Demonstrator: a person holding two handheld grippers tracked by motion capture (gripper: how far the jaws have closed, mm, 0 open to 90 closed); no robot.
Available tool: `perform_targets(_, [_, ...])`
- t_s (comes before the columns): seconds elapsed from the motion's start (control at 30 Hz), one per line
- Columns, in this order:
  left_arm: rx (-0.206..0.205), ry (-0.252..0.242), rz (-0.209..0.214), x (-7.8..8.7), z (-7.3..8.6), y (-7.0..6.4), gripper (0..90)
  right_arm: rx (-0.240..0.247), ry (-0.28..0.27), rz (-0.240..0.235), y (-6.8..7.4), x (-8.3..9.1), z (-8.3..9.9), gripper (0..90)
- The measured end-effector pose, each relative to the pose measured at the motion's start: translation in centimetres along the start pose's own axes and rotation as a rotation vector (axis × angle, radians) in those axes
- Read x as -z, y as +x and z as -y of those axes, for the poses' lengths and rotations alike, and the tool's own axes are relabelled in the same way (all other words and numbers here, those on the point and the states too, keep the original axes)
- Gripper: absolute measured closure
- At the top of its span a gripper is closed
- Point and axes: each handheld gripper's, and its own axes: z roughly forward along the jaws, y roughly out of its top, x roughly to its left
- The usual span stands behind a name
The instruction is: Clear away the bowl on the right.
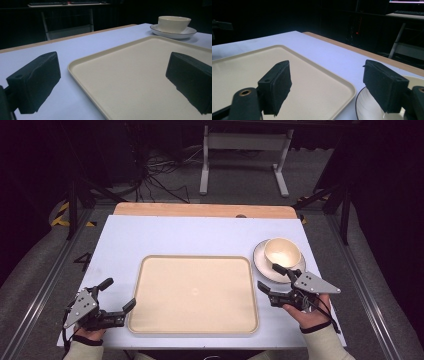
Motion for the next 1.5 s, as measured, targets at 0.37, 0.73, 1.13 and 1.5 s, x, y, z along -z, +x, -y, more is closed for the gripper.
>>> perform_targets(0.37, [0.002, 0.013, 0.002, 0.0, 0.0, 0.0, 0.2, 0.000, 0.004, 0.020, -2.2, -0.2, -1.0, 28.8])
perform_targets(0.73, [0.007, 0.023, 0.004, 0.0, 0.0, 0.0, 0.2, 0.004, 0.046, 0.043, -4.6, -0.5, -2.3, 29.6])
perform_targets(1.13, [0.006, 0.023, 0.004, 0.0, 0.0, 0.0, 0.2, 0.001, 0.112, 0.096, -6.8, -1.1, -3.0, 28.4])
perform_targets(1.5, [0.008, 0.029, 0.003, 0.0, 0.1, 0.0, 0.2, -0.037, 0.270, 0.083, -8.6, -1.8, -3.6, 40.8])
